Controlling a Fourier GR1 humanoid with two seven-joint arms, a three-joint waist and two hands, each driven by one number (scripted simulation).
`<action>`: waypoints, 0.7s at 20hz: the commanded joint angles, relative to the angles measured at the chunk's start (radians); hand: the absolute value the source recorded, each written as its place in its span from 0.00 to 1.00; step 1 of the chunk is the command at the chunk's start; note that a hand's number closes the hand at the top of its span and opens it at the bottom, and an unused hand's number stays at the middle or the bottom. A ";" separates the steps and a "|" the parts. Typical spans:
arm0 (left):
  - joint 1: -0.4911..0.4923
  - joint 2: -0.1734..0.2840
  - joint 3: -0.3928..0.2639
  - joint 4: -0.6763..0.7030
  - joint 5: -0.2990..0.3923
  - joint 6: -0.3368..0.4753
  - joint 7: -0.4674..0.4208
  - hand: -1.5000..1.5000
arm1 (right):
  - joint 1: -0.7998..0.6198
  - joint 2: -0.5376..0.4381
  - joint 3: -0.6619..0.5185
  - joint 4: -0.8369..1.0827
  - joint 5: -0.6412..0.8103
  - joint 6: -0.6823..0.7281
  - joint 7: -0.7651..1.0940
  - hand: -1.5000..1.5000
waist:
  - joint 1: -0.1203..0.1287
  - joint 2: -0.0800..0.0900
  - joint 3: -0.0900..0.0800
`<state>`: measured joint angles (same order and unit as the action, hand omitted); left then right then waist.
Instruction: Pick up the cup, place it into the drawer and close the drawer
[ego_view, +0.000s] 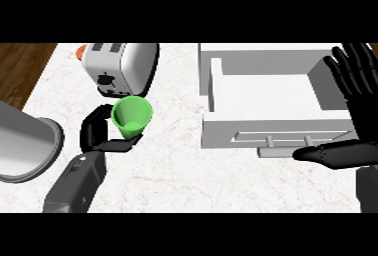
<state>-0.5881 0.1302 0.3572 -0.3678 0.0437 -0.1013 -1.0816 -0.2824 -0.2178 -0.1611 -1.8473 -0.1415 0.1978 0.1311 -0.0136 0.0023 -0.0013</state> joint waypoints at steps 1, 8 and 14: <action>-0.082 -0.035 -0.057 -0.088 -0.016 -0.060 0.036 1.00 | 0.004 -0.017 -0.004 -0.021 -0.013 0.010 0.037 0.00 | 0.013 -0.009 0.002; -0.216 -0.105 -0.126 -0.277 -0.004 -0.017 0.278 1.00 | 0.014 -0.014 -0.006 0.006 0.022 0.002 -0.001 0.00 | 0.024 -0.011 0.003; -0.333 -0.129 -0.225 -0.427 0.036 0.094 0.530 1.00 | 0.022 -0.003 -0.015 0.021 0.028 -0.006 -0.034 0.00 | 0.018 -0.010 0.002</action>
<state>-0.8572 0.0207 0.2028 -0.7053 0.0583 -0.0666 -0.6889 -0.2562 -0.2186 -0.1640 -1.8541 -0.1168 0.1907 0.1228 0.0042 -0.0074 0.0008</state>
